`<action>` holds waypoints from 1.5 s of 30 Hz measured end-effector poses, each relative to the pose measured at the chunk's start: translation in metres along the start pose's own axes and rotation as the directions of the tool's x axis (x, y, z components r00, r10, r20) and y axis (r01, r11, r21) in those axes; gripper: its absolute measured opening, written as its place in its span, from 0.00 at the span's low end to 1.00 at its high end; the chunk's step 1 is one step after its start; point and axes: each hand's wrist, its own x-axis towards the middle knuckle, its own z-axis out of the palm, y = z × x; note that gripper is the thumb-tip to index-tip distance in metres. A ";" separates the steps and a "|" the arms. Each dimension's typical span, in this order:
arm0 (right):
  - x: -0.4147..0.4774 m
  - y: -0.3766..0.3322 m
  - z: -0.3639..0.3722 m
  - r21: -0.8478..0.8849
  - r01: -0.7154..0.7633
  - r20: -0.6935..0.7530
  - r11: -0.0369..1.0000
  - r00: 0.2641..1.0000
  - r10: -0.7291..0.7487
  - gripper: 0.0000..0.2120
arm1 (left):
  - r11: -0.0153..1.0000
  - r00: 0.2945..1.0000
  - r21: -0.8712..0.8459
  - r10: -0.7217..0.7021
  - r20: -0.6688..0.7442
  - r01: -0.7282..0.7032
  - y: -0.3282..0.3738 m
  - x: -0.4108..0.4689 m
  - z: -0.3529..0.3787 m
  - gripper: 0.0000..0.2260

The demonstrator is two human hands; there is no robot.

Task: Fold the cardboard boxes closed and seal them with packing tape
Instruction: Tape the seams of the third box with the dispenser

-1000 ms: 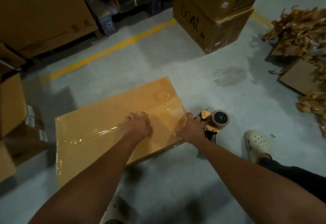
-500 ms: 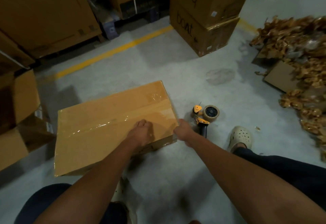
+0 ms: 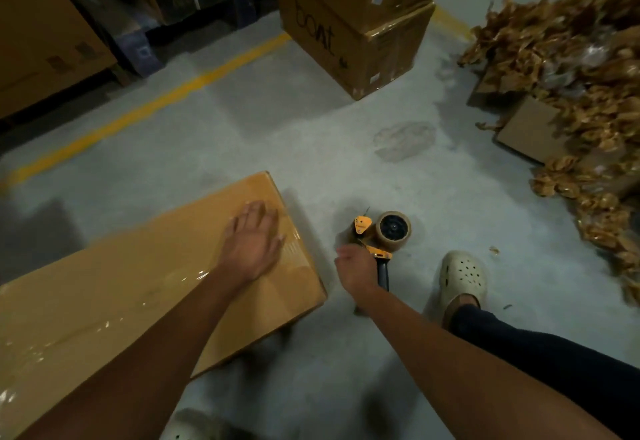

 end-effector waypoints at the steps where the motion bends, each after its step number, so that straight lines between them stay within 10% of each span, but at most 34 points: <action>1: 0.012 0.008 -0.006 -0.035 -0.050 0.007 0.998 0.999 0.050 0.10 | 1.000 0.999 -0.004 -0.022 -0.029 0.022 -0.005 0.013 0.001 0.26; 8: 0.073 0.069 -0.037 -0.448 -0.283 -0.101 0.848 0.959 0.266 0.11 | 0.997 0.974 0.002 -0.078 -0.213 0.080 -0.034 0.085 0.003 0.26; 16: 0.098 0.066 -0.029 0.135 -0.600 0.286 0.789 0.786 0.548 0.13 | 0.994 0.918 0.055 -0.066 -0.391 0.095 -0.036 0.088 0.027 0.24; 21: 0.094 0.024 -0.019 0.536 -0.551 0.358 0.640 0.835 0.419 0.08 | 0.995 0.948 -0.006 -0.093 -0.304 0.096 -0.032 0.087 0.017 0.22; 27: 0.043 -0.022 -0.044 0.502 -0.481 0.476 0.719 0.847 0.235 0.05 | 0.948 0.973 -0.299 -0.165 -0.161 0.111 -0.007 0.065 -0.029 0.14; 30: 0.011 -0.049 -0.056 0.459 -0.363 0.466 0.811 0.876 0.128 0.02 | 0.506 0.909 -0.812 -0.411 0.069 0.290 0.026 0.042 -0.060 0.07; 33: -0.028 -0.075 -0.067 0.426 -0.234 0.447 0.874 0.894 0.021 0.04 | 0.042 0.852 -0.928 -0.411 0.323 0.371 0.048 0.016 -0.087 0.05; 45: -0.193 -0.102 -0.125 0.170 0.184 0.468 0.968 0.850 -0.244 0.04 | -0.606 0.866 -0.750 -0.192 0.462 0.266 0.089 -0.138 -0.141 0.09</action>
